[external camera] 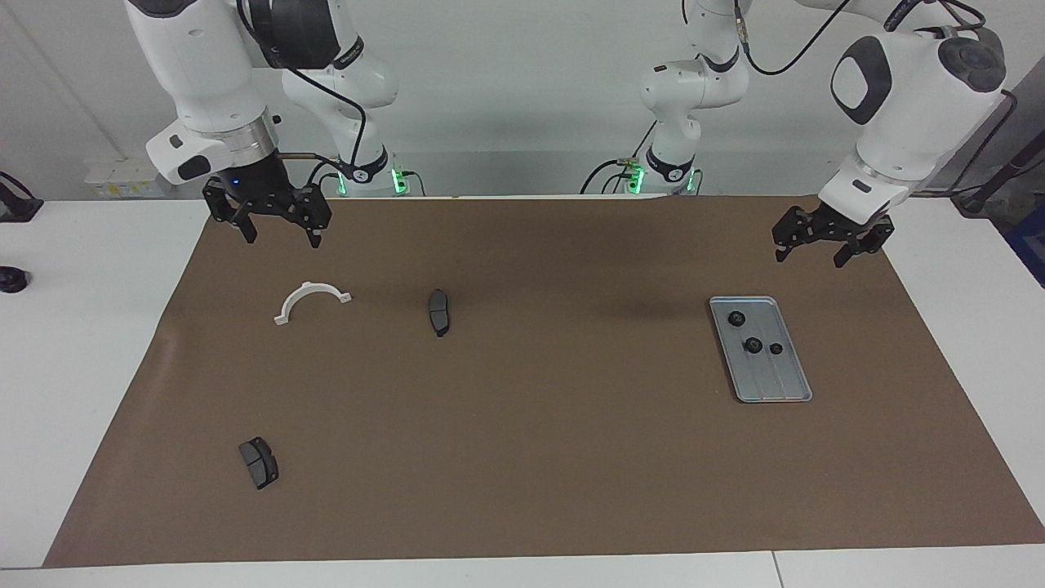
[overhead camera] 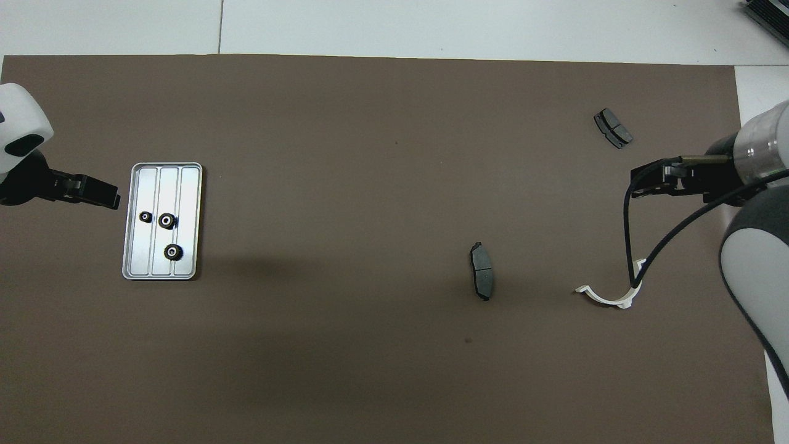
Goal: Place bearing gear from tray to pile
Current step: 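Lower the left gripper onto the metal tray and grasp a black gear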
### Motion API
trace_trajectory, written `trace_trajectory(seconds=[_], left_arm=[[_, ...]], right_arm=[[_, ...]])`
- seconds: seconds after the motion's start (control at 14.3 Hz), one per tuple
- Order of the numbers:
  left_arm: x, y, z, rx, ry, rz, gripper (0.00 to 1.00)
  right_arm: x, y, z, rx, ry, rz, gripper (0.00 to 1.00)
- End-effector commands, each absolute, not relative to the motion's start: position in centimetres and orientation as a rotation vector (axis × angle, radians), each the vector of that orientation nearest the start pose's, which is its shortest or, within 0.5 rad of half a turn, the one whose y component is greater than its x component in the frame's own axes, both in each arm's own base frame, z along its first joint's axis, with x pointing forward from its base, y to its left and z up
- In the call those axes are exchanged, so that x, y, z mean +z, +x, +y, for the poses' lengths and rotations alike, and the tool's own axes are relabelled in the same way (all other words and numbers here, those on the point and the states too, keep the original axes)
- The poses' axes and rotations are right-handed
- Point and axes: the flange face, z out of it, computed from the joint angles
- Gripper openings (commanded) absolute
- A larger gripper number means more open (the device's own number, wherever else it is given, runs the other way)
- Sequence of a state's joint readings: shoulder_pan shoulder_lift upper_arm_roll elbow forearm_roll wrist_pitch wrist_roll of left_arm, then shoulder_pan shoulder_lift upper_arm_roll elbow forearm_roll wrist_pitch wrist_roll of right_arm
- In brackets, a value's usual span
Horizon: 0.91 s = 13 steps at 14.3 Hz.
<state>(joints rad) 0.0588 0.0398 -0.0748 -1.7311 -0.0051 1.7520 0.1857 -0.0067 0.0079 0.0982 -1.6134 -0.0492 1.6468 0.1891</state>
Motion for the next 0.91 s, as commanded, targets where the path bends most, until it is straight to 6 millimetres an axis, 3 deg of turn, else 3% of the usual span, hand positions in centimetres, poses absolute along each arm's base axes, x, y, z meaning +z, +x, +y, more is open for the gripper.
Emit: trace_trajectory(seconds=[0.0, 0.28, 0.56, 0.84], left_arm=[[49.9, 57.3, -0.6, -0.008, -3.131, 0.286, 1.0], [42.7, 56.1, 0.4, -0.044, -3.132, 0.261, 1.0], [38.6, 55.0, 0.6, -0.037, -3.134, 0.249, 1.0], [34.0, 55.1, 0.6, 0.058, -3.145, 0.254, 0.97]], right_arm=[[60.8, 55.6, 4.3, -0.049, -3.163, 0.143, 1.0], [60.8, 55.6, 4.3, -0.051, -3.163, 0.143, 1.0], [60.8, 55.6, 4.3, -0.049, -3.163, 0.14, 1.0], [60.8, 55.6, 4.3, -0.049, -3.163, 0.143, 1.0]])
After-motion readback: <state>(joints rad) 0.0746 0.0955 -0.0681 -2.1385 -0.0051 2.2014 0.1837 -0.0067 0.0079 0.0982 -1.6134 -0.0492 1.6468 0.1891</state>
